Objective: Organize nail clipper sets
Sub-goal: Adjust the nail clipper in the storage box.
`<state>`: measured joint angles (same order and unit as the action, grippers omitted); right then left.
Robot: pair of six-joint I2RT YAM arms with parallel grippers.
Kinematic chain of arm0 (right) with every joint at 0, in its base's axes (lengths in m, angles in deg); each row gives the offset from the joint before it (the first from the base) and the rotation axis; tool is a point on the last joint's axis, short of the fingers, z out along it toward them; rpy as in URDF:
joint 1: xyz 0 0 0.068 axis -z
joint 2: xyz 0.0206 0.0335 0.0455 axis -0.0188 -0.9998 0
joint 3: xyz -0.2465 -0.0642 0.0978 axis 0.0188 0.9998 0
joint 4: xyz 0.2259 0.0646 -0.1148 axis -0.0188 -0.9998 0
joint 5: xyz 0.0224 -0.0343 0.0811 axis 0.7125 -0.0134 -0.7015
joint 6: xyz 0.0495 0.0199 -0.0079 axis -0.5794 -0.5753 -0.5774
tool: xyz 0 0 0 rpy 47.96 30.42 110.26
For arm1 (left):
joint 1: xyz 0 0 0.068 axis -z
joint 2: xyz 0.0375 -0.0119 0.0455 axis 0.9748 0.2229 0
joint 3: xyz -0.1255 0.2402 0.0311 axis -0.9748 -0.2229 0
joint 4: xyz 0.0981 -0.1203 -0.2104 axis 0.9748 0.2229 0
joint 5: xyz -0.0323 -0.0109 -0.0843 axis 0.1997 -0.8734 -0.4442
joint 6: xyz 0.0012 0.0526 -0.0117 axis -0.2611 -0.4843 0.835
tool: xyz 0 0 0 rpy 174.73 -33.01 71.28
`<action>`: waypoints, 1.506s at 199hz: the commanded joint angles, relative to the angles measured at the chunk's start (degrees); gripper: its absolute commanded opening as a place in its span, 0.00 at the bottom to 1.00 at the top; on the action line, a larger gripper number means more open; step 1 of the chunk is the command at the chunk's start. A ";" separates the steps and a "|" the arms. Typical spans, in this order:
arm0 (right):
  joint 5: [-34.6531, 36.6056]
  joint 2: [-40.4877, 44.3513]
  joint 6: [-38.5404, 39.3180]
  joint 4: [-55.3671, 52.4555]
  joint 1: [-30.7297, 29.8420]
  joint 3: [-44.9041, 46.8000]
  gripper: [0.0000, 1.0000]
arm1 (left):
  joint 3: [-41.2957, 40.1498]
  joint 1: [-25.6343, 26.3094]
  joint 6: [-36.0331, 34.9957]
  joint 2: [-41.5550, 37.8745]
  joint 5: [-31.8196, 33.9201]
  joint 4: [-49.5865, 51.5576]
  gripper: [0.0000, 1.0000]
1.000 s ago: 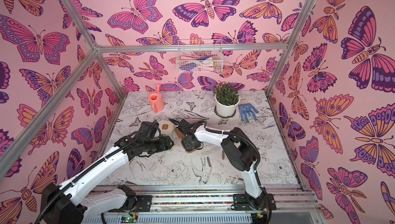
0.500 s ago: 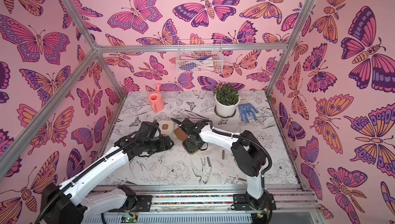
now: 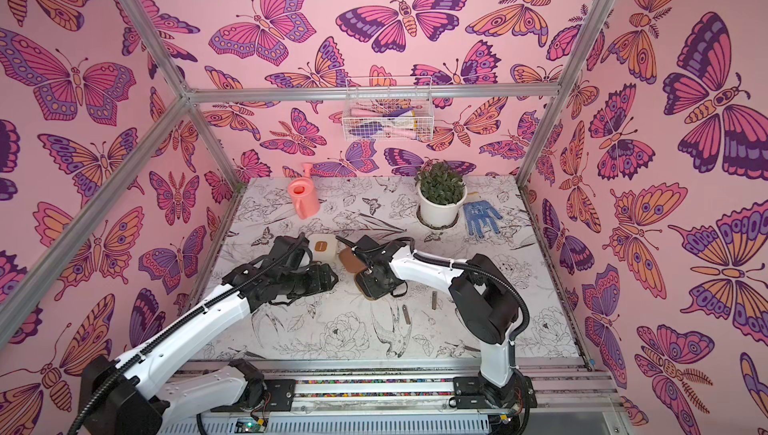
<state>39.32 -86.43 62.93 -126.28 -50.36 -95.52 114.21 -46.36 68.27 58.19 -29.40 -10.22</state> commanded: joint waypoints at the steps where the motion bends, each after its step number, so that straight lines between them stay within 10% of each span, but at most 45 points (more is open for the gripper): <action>1: -1.11 -1.24 -0.57 -0.07 -0.03 -0.45 0.01 | -0.58 -0.18 0.33 0.35 -0.03 0.32 0.79; 174: -0.53 -9.96 -1.84 0.90 -0.38 1.22 0.00 | -0.71 -0.18 0.29 0.26 -0.02 0.34 0.79; 299: 4.52 9.04 -1.44 -4.40 0.03 -1.48 0.20 | 0.12 -0.09 0.28 0.61 -0.74 0.34 0.79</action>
<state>41.57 -82.85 61.88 -128.19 -50.60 -97.43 114.21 -46.36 68.27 58.51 -29.42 -10.24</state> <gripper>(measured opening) 0.183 0.792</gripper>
